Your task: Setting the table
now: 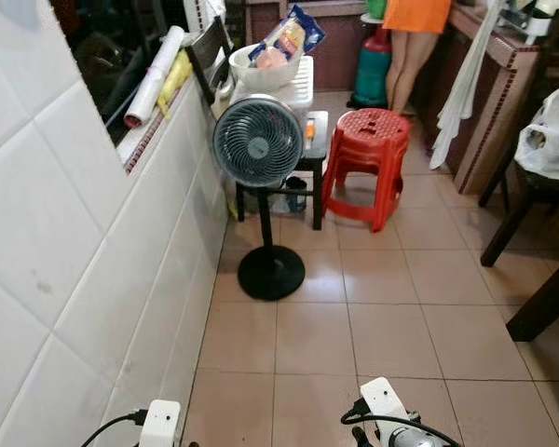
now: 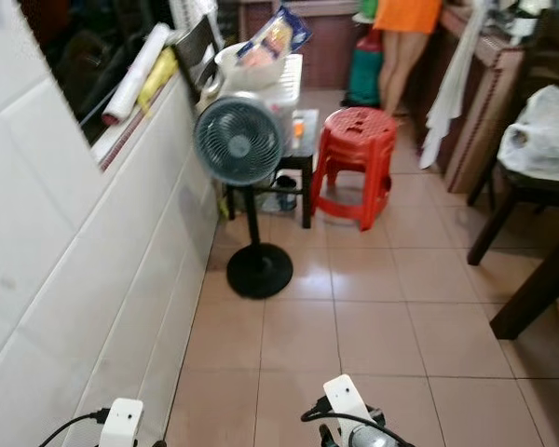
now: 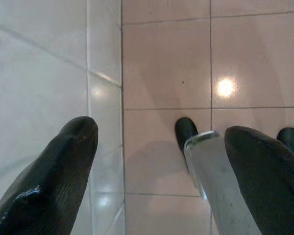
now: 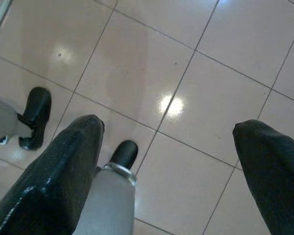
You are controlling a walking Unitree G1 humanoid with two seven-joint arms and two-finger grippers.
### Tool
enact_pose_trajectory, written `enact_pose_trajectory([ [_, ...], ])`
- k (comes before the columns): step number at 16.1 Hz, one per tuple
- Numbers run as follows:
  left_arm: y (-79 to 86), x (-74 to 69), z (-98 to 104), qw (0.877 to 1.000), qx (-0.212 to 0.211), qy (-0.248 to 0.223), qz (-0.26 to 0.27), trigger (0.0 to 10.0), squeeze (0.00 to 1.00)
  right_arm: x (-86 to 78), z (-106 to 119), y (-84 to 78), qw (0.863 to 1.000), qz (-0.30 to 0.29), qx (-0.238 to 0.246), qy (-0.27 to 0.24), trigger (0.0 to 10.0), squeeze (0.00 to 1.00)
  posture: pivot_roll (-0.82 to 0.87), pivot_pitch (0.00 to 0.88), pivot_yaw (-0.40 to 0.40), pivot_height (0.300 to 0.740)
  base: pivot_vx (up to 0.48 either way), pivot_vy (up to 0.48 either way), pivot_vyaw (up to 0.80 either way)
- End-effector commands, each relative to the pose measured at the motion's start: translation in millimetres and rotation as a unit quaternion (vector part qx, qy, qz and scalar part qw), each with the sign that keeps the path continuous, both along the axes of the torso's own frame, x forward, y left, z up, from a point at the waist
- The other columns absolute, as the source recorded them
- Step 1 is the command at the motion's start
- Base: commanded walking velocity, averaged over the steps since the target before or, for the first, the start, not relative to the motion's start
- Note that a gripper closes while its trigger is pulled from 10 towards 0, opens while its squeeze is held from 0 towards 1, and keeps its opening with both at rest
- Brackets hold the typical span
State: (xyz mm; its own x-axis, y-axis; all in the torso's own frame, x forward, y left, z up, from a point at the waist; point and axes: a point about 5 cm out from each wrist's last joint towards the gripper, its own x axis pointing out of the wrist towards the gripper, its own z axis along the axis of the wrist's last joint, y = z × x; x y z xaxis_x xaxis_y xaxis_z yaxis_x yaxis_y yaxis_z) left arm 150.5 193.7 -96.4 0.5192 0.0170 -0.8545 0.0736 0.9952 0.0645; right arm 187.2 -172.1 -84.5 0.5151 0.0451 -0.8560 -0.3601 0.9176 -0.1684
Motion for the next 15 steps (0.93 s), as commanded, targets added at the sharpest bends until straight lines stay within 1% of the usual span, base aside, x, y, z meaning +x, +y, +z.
enact_pose_trajectory([
  [1,3.3,2.6,1.6,1.0,0.001,-0.005,0.0,10.0,0.0,3.8,1.8,0.5,1.0,0.003,-0.002,-0.006,10.0,0.0,-0.05,0.012,0.078,0.74,0.334,0.0,0.0],
  [10,1.1,3.1,1.4,1.0,0.0,-0.003,-0.005,10.0,0.0,6.6,3.3,2.1,1.0,0.019,-0.005,-0.012,10.0,0.0,-0.06,0.012,0.086,0.74,0.339,0.0,0.0],
  [13,0.7,4.5,1.8,1.0,0.0,-0.004,-0.006,10.0,0.0,7.4,3.9,1.3,1.0,0.026,-0.007,-0.014,10.0,0.0,-0.06,0.011,0.086,0.74,0.32,0.244,0.0],
  [15,1.3,3.4,1.2,1.0,0.004,0.001,0.0,10.0,0.0,7.3,3.8,0.9,0.999,0.028,-0.008,-0.013,10.0,0.0,-0.06,0.012,0.084,0.74,0.0,0.12,0.0],
])
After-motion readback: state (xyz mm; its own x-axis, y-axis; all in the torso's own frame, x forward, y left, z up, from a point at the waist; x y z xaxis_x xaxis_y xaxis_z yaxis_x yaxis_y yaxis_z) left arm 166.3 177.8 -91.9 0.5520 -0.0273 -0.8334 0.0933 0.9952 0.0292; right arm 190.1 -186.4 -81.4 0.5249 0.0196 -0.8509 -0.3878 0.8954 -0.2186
